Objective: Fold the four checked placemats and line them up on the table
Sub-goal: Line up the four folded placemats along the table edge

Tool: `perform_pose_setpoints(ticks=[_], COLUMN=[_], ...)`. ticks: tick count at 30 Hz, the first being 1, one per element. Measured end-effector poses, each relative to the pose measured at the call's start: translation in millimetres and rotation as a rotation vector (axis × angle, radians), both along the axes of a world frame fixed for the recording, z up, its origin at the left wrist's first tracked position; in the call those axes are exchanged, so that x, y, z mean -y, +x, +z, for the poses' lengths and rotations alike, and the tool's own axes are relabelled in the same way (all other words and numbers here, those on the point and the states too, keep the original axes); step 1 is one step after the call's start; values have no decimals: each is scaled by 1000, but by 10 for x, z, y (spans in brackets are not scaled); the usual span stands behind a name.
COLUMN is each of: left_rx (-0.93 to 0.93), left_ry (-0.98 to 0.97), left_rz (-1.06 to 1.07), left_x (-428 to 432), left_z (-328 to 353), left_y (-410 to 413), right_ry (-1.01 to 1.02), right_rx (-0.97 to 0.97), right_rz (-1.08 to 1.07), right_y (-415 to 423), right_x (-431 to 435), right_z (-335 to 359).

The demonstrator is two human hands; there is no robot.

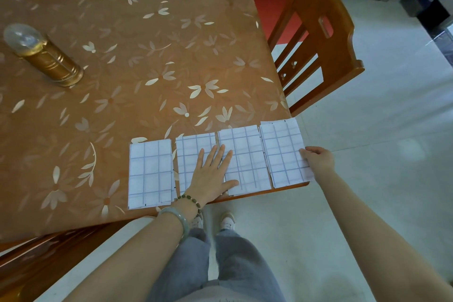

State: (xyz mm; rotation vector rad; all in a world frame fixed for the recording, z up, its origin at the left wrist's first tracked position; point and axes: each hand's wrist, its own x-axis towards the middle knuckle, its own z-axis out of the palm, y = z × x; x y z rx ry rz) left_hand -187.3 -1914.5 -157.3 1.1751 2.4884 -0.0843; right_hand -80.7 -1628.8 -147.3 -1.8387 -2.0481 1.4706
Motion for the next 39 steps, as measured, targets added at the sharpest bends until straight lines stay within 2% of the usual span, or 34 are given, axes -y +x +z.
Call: perform_pose_setpoints(ticks=[5, 14, 23, 39], left_rx=[-15, -16, -13, -6], left_ry=[-6, 27, 6, 8], left_rz=[-6, 5, 3, 11], left_x=[17, 19, 24, 20], left_z=[-24, -7, -16, -4], left_y=[-10, -15, -3, -8], right_ry=[-35, -242, -276, -233], right_rx=[-36, -80, -132, -39], right_rz=[-1, 25, 93, 192], right_y=[13, -29, 2, -25], right_x=[-38, -160, -159, -191], right_z=[-12, 3, 66, 34])
